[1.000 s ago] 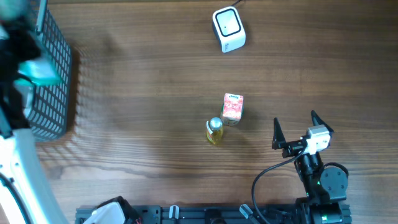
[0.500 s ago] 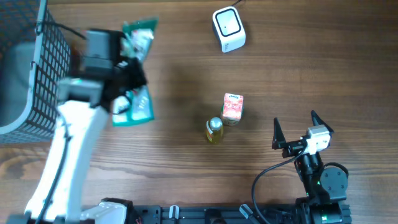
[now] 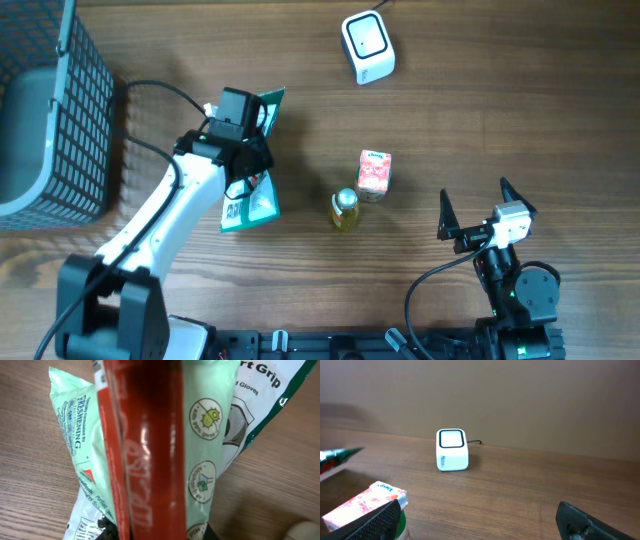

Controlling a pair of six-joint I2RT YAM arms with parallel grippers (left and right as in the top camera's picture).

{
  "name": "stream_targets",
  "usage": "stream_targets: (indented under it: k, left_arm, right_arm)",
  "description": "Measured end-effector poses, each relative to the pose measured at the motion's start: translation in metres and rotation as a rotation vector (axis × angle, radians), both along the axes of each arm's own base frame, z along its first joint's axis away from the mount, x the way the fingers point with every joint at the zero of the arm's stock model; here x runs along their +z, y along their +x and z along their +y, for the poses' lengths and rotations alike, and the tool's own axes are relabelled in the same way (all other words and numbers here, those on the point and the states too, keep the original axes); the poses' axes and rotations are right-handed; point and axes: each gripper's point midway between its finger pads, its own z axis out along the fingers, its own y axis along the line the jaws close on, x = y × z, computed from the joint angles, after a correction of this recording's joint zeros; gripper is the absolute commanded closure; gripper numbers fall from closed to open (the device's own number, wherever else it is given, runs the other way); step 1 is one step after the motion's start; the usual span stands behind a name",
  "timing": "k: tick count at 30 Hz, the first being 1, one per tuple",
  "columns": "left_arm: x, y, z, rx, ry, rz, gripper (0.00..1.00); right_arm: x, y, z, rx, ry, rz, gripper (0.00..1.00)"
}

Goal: Scan the item barcode
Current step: 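Lift the packs out and carry them to the table center, then release the green pack and red tube on the table, withdraw left gripper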

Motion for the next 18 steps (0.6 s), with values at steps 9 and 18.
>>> stream_targets:
  k: [9,18]
  left_arm:
    - [-0.028,0.005,-0.008,-0.016,0.030,0.032,0.34]
    - [-0.029,-0.003,-0.033,-0.128,0.054,0.033,0.09]
  right_arm:
    - [0.000,0.000,0.000,0.000,0.000,0.000,0.00]
    - [0.000,0.000,0.000,0.000,0.000,0.000,0.00]
